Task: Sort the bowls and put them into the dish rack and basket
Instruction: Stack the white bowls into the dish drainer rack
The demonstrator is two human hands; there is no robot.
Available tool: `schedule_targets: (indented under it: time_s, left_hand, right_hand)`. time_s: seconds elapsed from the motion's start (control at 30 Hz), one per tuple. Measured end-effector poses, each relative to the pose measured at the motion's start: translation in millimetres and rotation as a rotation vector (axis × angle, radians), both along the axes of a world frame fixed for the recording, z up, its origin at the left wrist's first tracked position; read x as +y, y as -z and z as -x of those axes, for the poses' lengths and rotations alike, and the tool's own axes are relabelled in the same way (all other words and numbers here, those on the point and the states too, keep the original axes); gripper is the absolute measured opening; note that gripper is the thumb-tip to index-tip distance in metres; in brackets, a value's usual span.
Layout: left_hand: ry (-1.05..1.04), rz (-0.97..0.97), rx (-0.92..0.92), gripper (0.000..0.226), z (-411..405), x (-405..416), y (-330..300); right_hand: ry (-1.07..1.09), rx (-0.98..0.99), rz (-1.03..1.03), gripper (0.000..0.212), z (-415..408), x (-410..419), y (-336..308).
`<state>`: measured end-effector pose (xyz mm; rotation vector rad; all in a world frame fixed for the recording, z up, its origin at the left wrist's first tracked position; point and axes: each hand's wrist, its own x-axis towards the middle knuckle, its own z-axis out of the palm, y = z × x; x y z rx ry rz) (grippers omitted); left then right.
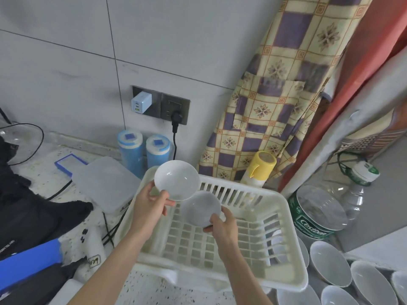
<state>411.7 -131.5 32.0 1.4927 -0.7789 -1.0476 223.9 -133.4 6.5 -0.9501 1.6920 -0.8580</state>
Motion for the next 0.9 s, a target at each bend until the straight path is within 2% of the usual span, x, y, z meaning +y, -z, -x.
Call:
schedule_targets:
  time_s: [0.13, 0.5, 0.9]
  left_hand:
    - [-0.006, -0.009, 0.045, 0.029, -2.4, -5.7, 6.3]
    - [0.031, -0.027, 0.093, 0.031, -0.1, -6.8, 1.6]
    - [0.098, -0.034, -0.08, 0.032, 7.1, 0.3, 0.0]
  right_hand:
    - [0.02, -0.063, -0.028, 0.049, -8.6, -7.3, 17.3]
    - [-0.051, -0.105, -0.135, 0.061, -15.9, -16.2, 34.5]
    - [-0.132, -0.058, -0.065, 0.057, -16.2, -11.5, 39.8]
